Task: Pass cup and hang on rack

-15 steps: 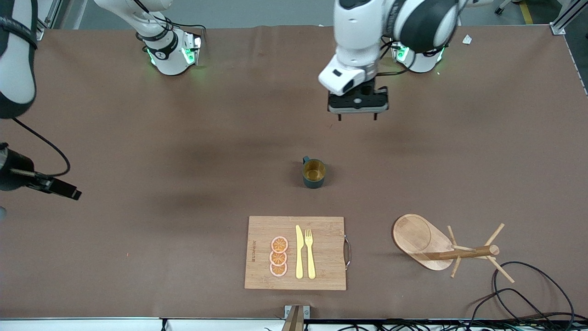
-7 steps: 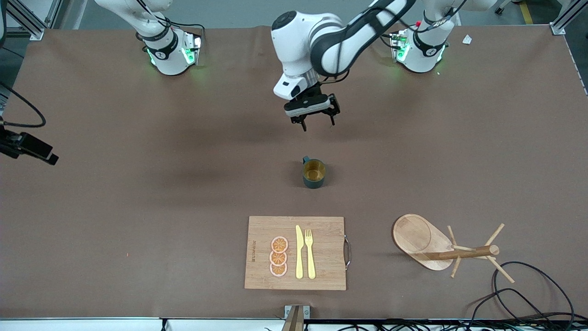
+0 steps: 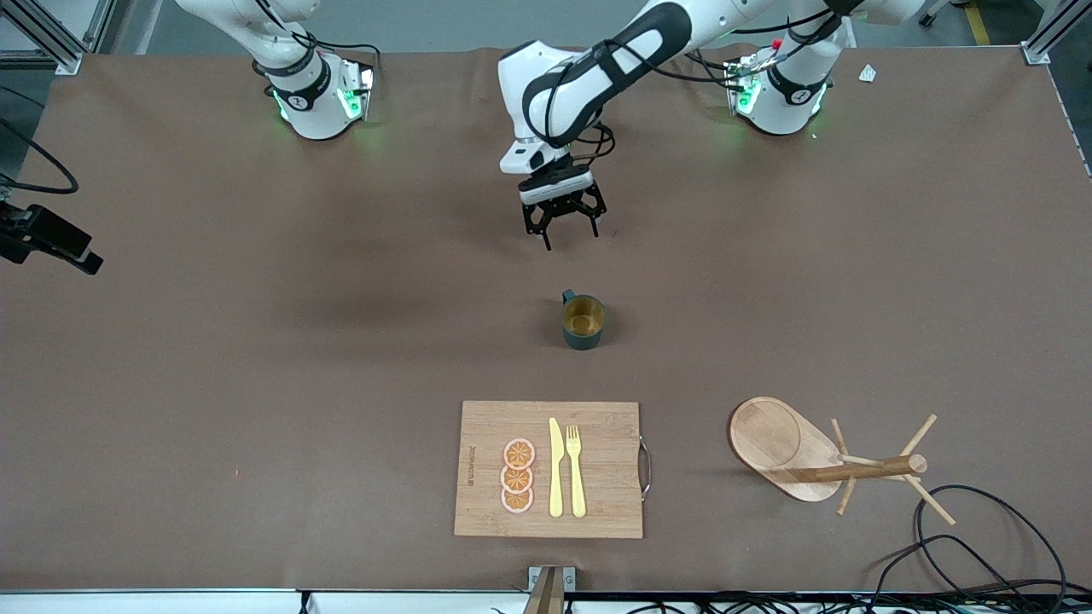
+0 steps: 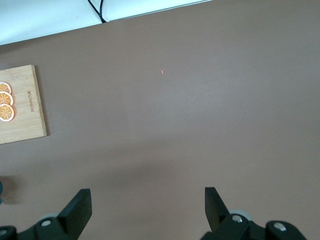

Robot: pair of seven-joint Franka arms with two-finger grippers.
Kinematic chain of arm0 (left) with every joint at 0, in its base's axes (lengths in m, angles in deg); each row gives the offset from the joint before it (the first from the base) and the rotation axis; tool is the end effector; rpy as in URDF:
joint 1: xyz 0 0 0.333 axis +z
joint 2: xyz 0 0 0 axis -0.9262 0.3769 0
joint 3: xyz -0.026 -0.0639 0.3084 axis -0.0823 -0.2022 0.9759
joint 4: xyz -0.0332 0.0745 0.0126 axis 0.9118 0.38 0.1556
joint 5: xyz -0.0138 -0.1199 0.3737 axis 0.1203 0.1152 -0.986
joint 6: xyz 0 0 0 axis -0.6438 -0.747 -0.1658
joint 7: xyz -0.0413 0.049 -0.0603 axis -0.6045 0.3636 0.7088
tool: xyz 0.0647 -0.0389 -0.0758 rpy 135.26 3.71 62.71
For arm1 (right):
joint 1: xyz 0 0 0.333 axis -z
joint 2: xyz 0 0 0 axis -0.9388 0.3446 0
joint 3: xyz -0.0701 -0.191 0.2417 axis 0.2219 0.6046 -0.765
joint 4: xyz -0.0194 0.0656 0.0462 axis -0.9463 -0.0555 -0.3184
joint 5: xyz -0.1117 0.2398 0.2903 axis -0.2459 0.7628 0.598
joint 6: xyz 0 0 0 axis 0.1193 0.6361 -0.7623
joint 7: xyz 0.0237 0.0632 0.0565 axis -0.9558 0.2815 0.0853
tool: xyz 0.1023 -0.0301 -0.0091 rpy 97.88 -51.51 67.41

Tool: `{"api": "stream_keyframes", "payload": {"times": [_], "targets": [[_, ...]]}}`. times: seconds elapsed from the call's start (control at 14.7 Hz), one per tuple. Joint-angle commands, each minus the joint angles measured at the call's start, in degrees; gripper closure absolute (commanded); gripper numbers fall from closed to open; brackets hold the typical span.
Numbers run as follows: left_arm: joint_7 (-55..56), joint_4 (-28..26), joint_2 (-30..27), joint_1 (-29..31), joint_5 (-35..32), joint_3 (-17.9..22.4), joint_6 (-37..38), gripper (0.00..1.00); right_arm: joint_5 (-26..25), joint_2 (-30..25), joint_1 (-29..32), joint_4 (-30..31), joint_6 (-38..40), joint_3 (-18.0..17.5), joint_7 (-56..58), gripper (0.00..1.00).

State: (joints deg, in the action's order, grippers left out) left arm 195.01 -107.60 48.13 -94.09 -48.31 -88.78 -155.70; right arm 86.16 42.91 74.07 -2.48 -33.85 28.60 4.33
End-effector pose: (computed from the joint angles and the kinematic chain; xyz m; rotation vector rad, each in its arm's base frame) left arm 0.2749 -0.5235 0.2100 -2.7789 -0.2637 -0.9685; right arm 0.5765 -0.0298 0.6476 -3.0911 0.2863 -0.1713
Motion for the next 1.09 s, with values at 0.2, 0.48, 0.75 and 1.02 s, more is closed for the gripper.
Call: {"api": "stream_keyframes", "payload": {"times": [0.2, 0.48, 0.75, 1.02], "targets": [[11.57, -2.06, 4.12, 0.3, -14.08, 0.07, 0.51, 0.03, -0.61, -2.46, 0.44, 2.85, -0.33, -0.37, 0.42, 0.0], [11.92, -1.71, 5.44, 0.3, -19.71, 1.82, 0.51, 0.07, -0.35, -2.55, 0.61, 2.94, -0.25, -0.2, 0.42, 0.0], [11.92, -1.01, 6.23, 0.39, -22.35, 3.67, 0.51, 0.07, -0.17, -2.64, 0.79, 2.94, -0.24, -0.2, 0.42, 0.0], [13.5, 1.79, 7.8, 0.57, -24.47, 4.47, 0.33, 0.17, -0.09, -2.64, 0.79, 2.94, -0.25, -0.11, 0.42, 0.0]]}}
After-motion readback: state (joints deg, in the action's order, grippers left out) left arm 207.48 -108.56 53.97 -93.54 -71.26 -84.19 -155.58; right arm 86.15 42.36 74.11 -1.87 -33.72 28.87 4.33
